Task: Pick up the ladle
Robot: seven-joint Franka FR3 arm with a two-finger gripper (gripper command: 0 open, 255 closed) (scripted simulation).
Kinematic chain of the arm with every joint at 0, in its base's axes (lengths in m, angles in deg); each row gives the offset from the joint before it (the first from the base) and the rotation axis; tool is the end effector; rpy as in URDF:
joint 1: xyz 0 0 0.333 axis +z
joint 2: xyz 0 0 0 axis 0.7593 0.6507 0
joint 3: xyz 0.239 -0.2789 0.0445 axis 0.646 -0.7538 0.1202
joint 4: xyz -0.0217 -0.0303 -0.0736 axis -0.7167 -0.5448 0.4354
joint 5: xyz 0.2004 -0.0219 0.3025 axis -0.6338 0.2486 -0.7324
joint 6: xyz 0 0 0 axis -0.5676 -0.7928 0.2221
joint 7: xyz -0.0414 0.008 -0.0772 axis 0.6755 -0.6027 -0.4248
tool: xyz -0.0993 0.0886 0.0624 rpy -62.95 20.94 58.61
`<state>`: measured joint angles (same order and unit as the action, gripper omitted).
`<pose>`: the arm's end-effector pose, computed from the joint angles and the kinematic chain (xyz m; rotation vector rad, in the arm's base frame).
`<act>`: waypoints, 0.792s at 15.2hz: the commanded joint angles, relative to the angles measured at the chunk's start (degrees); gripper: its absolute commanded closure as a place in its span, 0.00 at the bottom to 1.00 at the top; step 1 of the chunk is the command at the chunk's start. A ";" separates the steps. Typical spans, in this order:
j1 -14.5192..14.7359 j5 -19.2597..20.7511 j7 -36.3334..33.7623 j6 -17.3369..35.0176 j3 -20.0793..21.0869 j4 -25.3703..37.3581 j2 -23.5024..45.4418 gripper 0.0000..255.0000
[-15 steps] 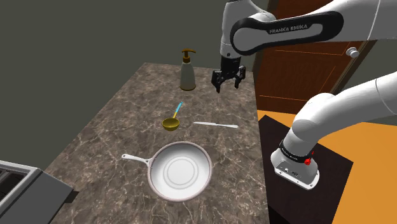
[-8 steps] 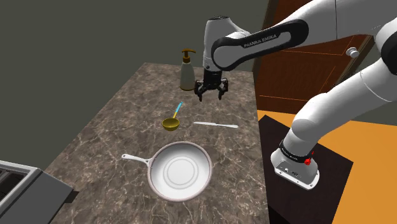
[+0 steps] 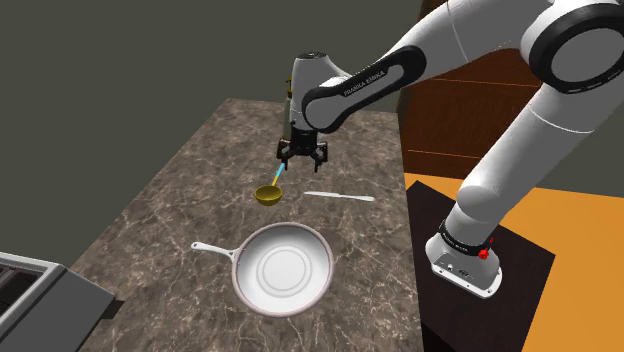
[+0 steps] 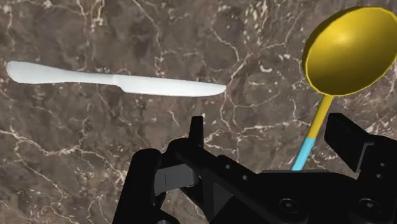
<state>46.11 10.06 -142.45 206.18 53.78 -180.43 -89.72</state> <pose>0.4251 0.2074 0.4171 -2.8089 1.1318 0.0141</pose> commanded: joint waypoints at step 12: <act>3.01 12.64 -21.02 12.47 -0.88 12.15 22.62 0.00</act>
<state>48.99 22.41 -163.23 217.92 53.04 -168.02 -67.54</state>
